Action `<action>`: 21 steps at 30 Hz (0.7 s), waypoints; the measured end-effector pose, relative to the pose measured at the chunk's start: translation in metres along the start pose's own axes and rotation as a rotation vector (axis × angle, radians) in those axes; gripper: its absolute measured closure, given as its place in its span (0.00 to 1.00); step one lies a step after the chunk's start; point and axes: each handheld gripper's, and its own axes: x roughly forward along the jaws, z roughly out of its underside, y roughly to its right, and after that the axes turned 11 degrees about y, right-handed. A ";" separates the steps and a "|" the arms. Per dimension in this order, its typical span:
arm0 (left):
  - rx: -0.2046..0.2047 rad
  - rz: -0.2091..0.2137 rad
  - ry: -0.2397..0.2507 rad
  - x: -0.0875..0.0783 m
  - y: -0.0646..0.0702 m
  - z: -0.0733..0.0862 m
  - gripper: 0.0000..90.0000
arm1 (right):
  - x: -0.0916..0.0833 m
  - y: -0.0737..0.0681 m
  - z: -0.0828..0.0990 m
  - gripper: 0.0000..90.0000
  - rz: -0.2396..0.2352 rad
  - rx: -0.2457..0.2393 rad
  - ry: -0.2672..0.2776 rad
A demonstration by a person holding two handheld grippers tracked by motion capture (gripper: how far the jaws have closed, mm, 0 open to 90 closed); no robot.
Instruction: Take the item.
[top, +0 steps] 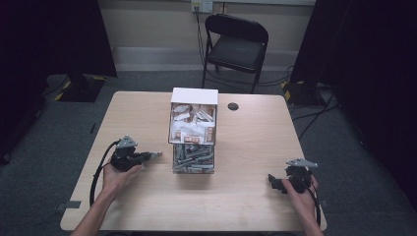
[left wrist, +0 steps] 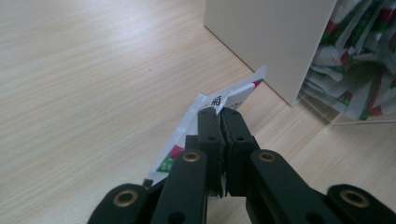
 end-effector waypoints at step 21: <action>-0.012 0.038 -0.039 0.026 0.008 -0.001 0.95 | 0.000 0.000 0.000 0.00 0.000 0.000 0.000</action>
